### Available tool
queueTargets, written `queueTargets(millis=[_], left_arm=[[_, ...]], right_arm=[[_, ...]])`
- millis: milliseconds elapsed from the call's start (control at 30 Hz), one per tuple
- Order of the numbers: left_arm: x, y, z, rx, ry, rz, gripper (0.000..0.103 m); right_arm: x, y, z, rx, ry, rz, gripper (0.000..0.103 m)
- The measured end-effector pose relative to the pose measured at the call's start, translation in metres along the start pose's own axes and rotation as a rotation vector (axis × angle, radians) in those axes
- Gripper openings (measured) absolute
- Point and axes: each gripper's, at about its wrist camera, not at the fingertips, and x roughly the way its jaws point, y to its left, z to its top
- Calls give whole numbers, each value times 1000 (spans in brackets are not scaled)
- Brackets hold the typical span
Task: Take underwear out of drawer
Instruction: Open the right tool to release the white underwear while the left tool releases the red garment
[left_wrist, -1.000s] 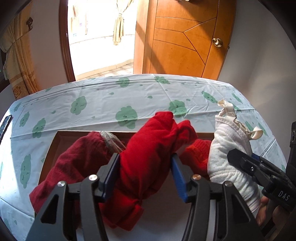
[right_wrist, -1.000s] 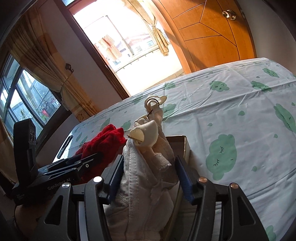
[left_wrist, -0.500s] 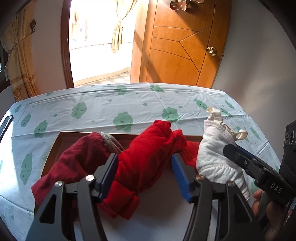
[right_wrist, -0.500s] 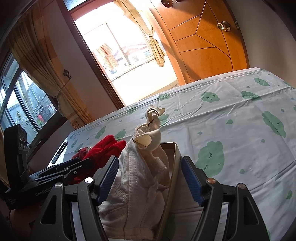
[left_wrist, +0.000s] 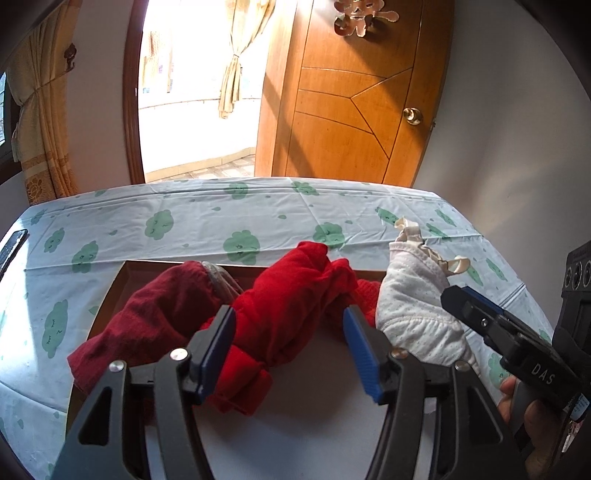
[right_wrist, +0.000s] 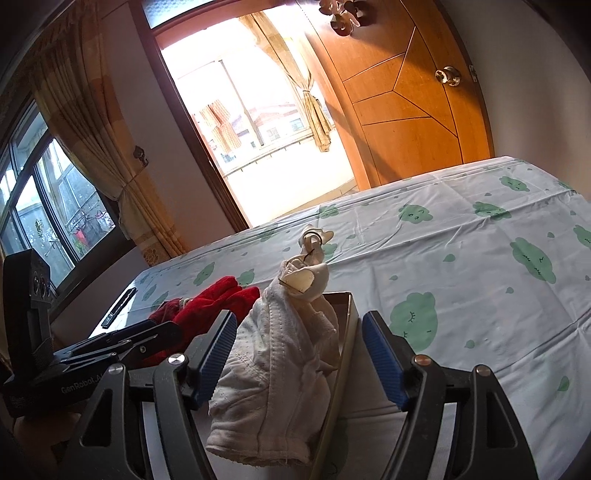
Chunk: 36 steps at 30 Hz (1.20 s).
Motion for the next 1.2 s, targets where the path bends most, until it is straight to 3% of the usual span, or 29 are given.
queueTargets(millis=[700,1200], left_arm=[[-22,7,-28,14,-35,-23,66],[-58,6,-57,9,-64,-96,66]], right_arm=[[-30,26,-22,-113,-36,21,75],[-68,42,-47,-162,-64,80,79]])
